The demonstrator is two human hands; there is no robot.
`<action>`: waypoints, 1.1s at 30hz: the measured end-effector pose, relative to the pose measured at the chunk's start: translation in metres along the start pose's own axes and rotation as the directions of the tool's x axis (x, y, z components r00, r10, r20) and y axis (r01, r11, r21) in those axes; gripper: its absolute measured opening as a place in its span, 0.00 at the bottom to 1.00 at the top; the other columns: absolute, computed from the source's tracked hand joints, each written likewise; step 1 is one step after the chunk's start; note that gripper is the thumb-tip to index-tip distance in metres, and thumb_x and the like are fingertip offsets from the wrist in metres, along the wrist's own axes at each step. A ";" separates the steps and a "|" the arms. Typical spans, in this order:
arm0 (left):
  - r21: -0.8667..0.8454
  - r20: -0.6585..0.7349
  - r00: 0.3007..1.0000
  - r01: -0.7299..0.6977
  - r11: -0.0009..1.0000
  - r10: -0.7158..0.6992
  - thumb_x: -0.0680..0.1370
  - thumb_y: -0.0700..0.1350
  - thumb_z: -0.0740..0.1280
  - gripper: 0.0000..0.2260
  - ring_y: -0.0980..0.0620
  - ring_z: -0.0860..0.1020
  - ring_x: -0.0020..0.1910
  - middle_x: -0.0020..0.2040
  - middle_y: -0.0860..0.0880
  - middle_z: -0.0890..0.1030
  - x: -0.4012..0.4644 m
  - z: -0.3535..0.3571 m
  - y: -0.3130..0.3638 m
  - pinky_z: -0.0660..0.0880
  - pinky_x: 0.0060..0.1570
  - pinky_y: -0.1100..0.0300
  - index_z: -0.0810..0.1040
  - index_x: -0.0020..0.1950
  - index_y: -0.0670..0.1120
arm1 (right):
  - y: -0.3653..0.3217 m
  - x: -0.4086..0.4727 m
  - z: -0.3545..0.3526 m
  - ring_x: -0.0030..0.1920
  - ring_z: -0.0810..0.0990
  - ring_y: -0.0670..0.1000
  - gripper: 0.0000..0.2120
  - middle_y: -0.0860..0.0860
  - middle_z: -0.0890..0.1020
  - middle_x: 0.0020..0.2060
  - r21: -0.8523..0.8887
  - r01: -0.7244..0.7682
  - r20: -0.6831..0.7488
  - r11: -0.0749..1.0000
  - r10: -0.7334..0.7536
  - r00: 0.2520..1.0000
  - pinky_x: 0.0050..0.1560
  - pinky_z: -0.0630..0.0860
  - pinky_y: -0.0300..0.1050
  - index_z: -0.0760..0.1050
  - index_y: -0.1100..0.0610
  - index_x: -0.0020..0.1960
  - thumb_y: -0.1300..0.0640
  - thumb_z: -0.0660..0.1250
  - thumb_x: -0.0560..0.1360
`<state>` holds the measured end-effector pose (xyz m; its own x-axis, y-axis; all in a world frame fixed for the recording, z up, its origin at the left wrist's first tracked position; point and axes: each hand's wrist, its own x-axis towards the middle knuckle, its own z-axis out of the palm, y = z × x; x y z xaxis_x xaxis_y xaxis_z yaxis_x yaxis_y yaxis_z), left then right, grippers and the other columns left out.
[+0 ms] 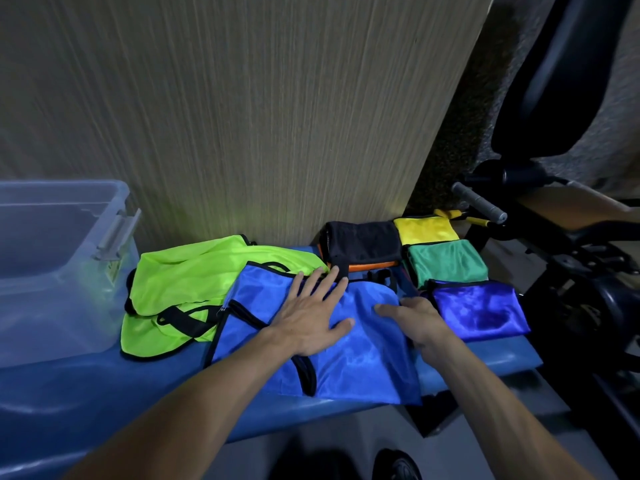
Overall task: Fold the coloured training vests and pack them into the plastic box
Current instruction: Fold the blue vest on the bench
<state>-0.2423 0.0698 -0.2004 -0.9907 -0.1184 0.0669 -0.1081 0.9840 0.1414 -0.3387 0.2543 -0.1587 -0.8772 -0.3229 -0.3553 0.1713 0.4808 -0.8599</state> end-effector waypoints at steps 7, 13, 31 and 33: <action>-0.056 0.027 1.000 -0.002 0.998 0.003 0.80 0.70 0.48 0.36 0.50 0.47 0.81 0.84 0.52 0.42 0.004 -0.002 0.008 0.42 0.79 0.45 0.42 0.83 0.56 | -0.016 -0.017 -0.005 0.47 0.82 0.54 0.07 0.53 0.84 0.47 0.330 0.029 0.030 0.943 -0.041 0.999 0.56 0.78 0.56 0.77 0.58 0.52 0.63 0.72 0.76; -0.089 -0.087 0.993 -0.090 0.992 0.082 0.82 0.59 0.61 0.28 0.48 0.64 0.76 0.79 0.50 0.66 0.003 -0.026 -0.014 0.58 0.75 0.50 0.65 0.79 0.50 | -0.040 -0.032 0.017 0.37 0.81 0.48 0.10 0.50 0.82 0.42 0.324 0.131 0.061 0.937 -0.159 0.985 0.33 0.75 0.41 0.76 0.53 0.53 0.64 0.70 0.76; -0.862 0.202 0.884 0.364 0.352 -0.421 0.79 0.46 0.65 0.06 0.46 0.76 0.39 0.40 0.45 0.81 -0.076 -0.055 -0.090 0.70 0.34 0.54 0.81 0.51 0.46 | -0.060 -0.055 0.138 0.34 0.81 0.50 0.19 0.50 0.83 0.39 -0.064 0.465 0.357 0.883 -0.415 0.837 0.37 0.80 0.48 0.71 0.54 0.69 0.55 0.68 0.80; -0.825 0.123 0.887 0.341 0.451 -0.444 0.75 0.49 0.64 0.11 0.44 0.80 0.41 0.45 0.45 0.85 -0.073 -0.051 -0.092 0.77 0.41 0.45 0.80 0.53 0.47 | -0.047 -0.057 0.114 0.36 0.81 0.47 0.17 0.46 0.83 0.40 -0.252 0.657 0.409 0.711 -0.537 0.738 0.42 0.78 0.46 0.75 0.52 0.65 0.50 0.70 0.78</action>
<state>-0.1561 -0.0190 -0.1680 -0.8412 -0.5261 -0.1252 -0.3181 0.2940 0.9013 -0.2455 0.1572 -0.1394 -0.5556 -0.8299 0.0497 -0.5677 0.3350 -0.7520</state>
